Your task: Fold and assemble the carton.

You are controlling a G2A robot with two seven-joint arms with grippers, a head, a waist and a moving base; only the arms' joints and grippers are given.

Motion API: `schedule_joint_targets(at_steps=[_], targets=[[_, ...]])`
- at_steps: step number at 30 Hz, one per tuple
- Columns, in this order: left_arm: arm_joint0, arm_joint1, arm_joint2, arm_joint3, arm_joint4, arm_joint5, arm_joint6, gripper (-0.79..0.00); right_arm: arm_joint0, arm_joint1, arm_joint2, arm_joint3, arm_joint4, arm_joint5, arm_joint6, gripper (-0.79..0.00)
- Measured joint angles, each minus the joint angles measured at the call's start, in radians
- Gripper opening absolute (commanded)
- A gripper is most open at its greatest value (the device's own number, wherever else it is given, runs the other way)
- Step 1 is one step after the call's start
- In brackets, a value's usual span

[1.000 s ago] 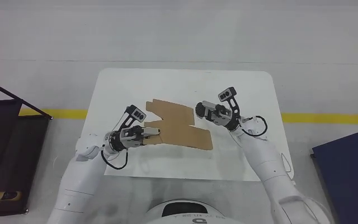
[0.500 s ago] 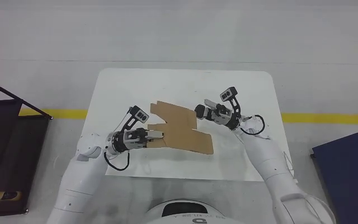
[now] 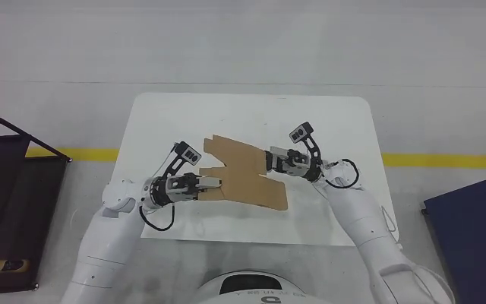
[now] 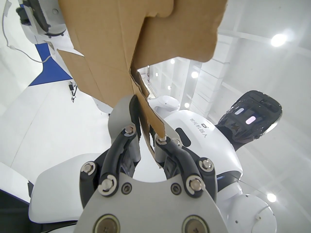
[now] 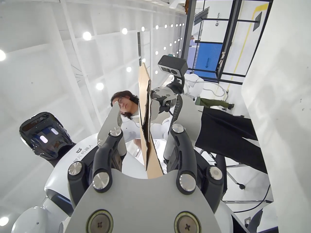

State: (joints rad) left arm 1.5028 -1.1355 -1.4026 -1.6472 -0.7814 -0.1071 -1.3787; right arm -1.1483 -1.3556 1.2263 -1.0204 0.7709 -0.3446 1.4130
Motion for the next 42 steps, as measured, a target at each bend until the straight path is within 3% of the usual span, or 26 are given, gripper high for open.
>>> schedule_joint_targets(at_steps=[7, 17, 29, 30, 31, 38, 42], targets=[[-0.004, 0.004, 0.009, 0.006, 0.003, -0.001, -0.004, -0.785, -0.007, 0.001, -0.001, -0.023, 0.052, 0.007, 0.025, -0.505], [-0.004, 0.01, 0.007, 0.019, -0.001, -0.01, -0.007, -0.785, -0.014, 0.009, 0.01, -0.042, 0.056, -0.001, 0.02, -0.776], [0.0, 0.016, 0.01, 0.027, 0.005, -0.025, 0.005, -0.785, -0.03, 0.02, 0.024, -0.071, 0.025, -0.027, -0.023, -0.785], [0.001, 0.016, 0.01, 0.029, 0.0, -0.031, 0.017, -0.6, -0.032, 0.021, 0.028, -0.073, 0.017, -0.035, -0.038, -0.785], [0.002, 0.015, 0.01, 0.029, -0.007, -0.036, 0.029, 0.0, -0.034, 0.022, 0.031, -0.074, 0.007, -0.042, -0.052, -0.785], [0.003, 0.011, -0.002, 0.038, -0.067, -0.06, 0.119, 0.0, -0.055, 0.031, 0.054, -0.071, -0.031, -0.091, -0.134, -0.785], [0.008, 0.014, -0.049, 0.093, -0.081, -0.09, 0.196, 0.0, -0.09, 0.036, 0.092, -0.067, -0.026, -0.161, -0.207, -0.785]])
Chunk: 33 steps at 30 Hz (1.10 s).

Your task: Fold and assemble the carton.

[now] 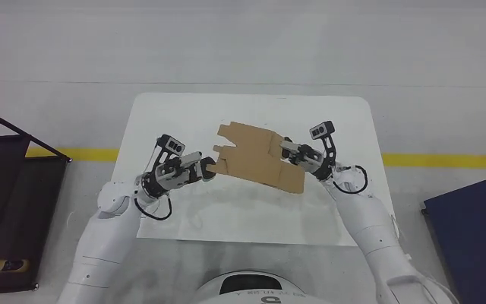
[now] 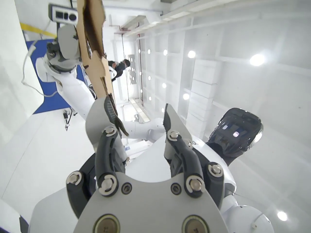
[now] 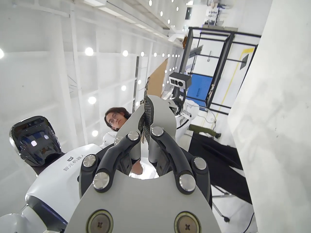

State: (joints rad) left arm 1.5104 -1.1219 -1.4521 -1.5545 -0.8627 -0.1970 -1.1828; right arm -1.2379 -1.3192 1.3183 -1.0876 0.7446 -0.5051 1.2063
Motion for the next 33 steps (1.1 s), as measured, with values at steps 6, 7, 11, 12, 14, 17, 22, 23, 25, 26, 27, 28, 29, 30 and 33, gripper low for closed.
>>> schedule_joint_targets(at_steps=[6, 7, 11, 12, 14, 17, 22, 23, 25, 26, 27, 28, 29, 30, 33], targets=[[-0.006, 0.01, -0.051, 0.109, 0.224, -0.07, 0.195, 0.0, -0.043, 0.001, 0.015, -0.002, -0.039, -0.104, -0.129, -0.785], [-0.009, 0.012, -0.054, 0.12, 0.269, -0.08, 0.226, 0.0, -0.048, 0.0, 0.016, -0.004, -0.034, -0.117, -0.137, -0.785], [-0.009, 0.013, -0.04, 0.125, 0.414, -0.098, 0.318, 0.0, -0.054, -0.002, 0.021, 0.003, -0.069, -0.191, -0.229, -0.785], [-0.007, 0.012, -0.034, 0.119, 0.419, -0.096, 0.326, 0.0, -0.053, -0.003, 0.021, 0.004, -0.071, -0.194, -0.242, -0.785], [-0.002, 0.01, -0.02, 0.105, 0.431, -0.09, 0.341, 0.0, -0.053, -0.003, 0.021, 0.003, -0.07, -0.191, -0.233, -0.785], [0.005, 0.006, 0.009, 0.081, 0.433, -0.082, 0.36, 0.0, -0.053, -0.003, 0.021, 0.003, -0.069, -0.19, -0.226, -0.785], [-0.009, -0.004, 0.062, 0.071, 0.395, -0.077, 0.361, 0.0, -0.055, -0.003, 0.019, 0.001, -0.067, -0.188, -0.226, -0.785], [-0.015, -0.005, 0.071, 0.073, 0.389, -0.076, 0.357, 0.0, -0.059, -0.004, 0.013, -0.011, -0.056, -0.179, -0.225, -0.785], [-0.03, -0.009, 0.091, 0.077, 0.382, -0.075, 0.349, 0.0, -0.074, -0.007, -0.001, -0.042, -0.007, -0.144, -0.206, -0.785], [-0.036, -0.01, 0.1, 0.077, 0.377, -0.073, 0.345, 0.0, -0.076, -0.007, -0.004, -0.047, 0.009, -0.131, -0.193, -0.785], [-0.043, -0.012, 0.111, 0.076, 0.363, -0.069, 0.335, 0.0, -0.075, -0.007, -0.004, -0.046, 0.02, -0.123, -0.181, -0.785], [-0.047, -0.013, 0.119, 0.075, 0.352, -0.067, 0.327, 0.0, -0.073, -0.007, -0.005, -0.043, 0.025, -0.12, -0.174, -0.785], [-0.051, -0.015, 0.126, 0.074, 0.343, -0.065, 0.318, 0.0, -0.071, -0.007, -0.007, -0.041, 0.031, -0.119, -0.168, -0.785], [-0.055, -0.016, 0.134, 0.076, 0.335, -0.063, 0.307, 0.0, -0.068, -0.008, -0.01, -0.037, 0.042, -0.119, -0.16, -0.785], [-0.067, -0.018, 0.147, 0.087, 0.32, -0.059, 0.299, 0.0, -0.058, -0.01, -0.016, -0.024, 0.067, -0.12, -0.141, -0.785]])
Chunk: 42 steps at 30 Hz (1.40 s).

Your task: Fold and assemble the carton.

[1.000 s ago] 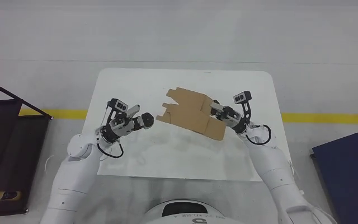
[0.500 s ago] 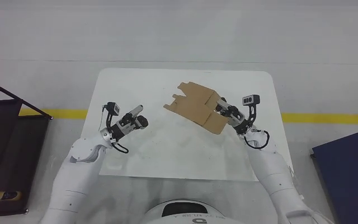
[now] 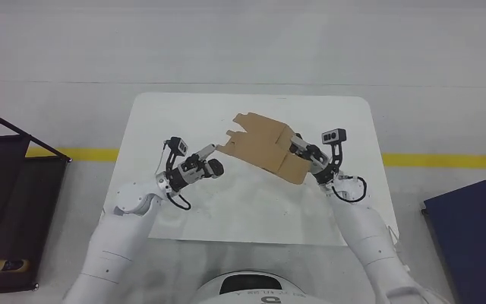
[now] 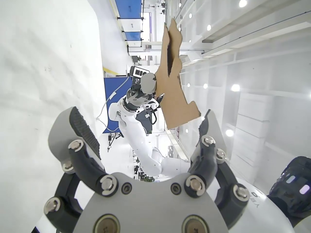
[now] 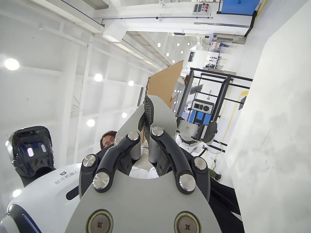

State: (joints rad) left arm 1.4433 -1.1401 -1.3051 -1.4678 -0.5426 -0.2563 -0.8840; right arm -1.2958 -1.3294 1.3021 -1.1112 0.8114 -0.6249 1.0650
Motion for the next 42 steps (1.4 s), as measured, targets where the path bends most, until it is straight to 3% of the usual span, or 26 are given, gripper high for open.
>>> schedule_joint_targets(at_steps=[2, 3, 5, 9, 14, 22, 34, 42], targets=[[-0.009, -0.002, 0.008, 0.005, -0.015, 0.004, -0.005, -0.003, 0.008, -0.001, -0.006, 0.013, 0.001, -0.003, 0.008, -0.785], [-0.016, -0.003, 0.013, 0.007, -0.025, 0.007, -0.013, -0.052, 0.014, -0.002, -0.011, 0.021, -0.003, -0.005, 0.012, -0.785], [-0.025, -0.004, 0.019, 0.01, -0.034, 0.011, -0.026, -0.249, 0.021, -0.003, -0.019, 0.032, -0.009, -0.01, 0.018, -0.785], [-0.037, -0.006, 0.029, 0.018, -0.052, 0.017, -0.043, -0.456, 0.033, -0.006, -0.028, 0.051, -0.024, -0.032, 0.013, -0.785], [-0.041, -0.006, 0.026, 0.032, -0.089, 0.029, -0.059, -0.453, 0.036, -0.007, -0.04, 0.053, -0.022, -0.038, 0.037, -0.785], [-0.068, -0.003, 0.007, 0.092, -0.09, 0.038, -0.077, -0.456, 0.025, -0.001, -0.028, 0.031, 0.089, 0.046, 0.176, -0.785], [-0.118, -0.008, 0.05, 0.111, -0.111, 0.05, -0.182, -0.456, 0.016, 0.007, -0.035, 0.022, 0.052, 0.097, 0.227, -0.785], [-0.127, 0.002, 0.029, 0.13, -0.081, 0.057, -0.24, -0.471, 0.025, 0.012, -0.051, 0.072, -0.046, 0.091, 0.204, -0.785]])
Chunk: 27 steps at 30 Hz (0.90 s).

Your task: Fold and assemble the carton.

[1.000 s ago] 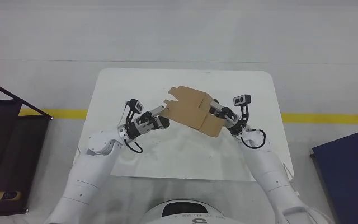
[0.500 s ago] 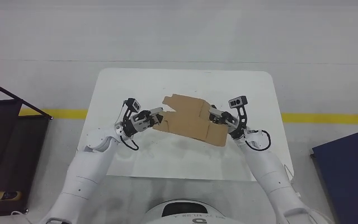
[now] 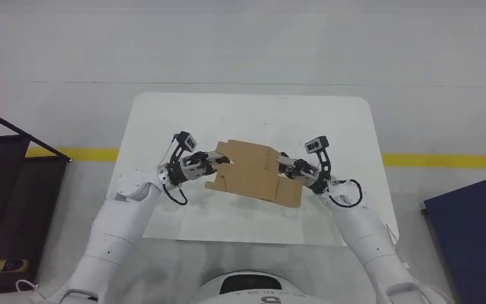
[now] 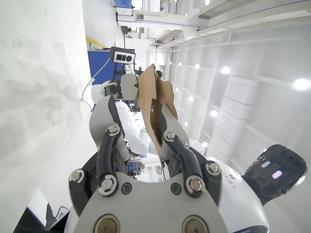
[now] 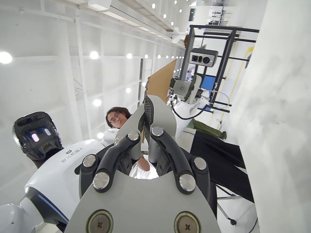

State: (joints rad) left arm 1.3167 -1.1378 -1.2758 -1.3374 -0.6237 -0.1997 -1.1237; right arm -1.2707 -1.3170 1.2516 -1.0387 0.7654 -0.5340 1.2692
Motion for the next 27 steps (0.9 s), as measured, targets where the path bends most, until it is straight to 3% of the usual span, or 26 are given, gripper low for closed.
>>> schedule_joint_targets(at_steps=[8, 12, 27], targets=[[-0.008, 0.016, -0.026, 0.007, 0.025, 0.041, -0.109, -0.486, 0.016, 0.003, -0.032, 0.009, -0.139, 0.006, -0.073, -0.785], [-0.004, 0.022, -0.029, 0.008, 0.031, 0.054, -0.146, -0.551, 0.019, 0.005, -0.042, 0.004, -0.191, 0.011, -0.117, -0.785], [-0.009, 0.035, -0.033, 0.039, 0.092, 0.035, -0.133, -0.582, 0.023, 0.009, -0.078, -0.026, -0.296, 0.005, -0.217, -0.785]])
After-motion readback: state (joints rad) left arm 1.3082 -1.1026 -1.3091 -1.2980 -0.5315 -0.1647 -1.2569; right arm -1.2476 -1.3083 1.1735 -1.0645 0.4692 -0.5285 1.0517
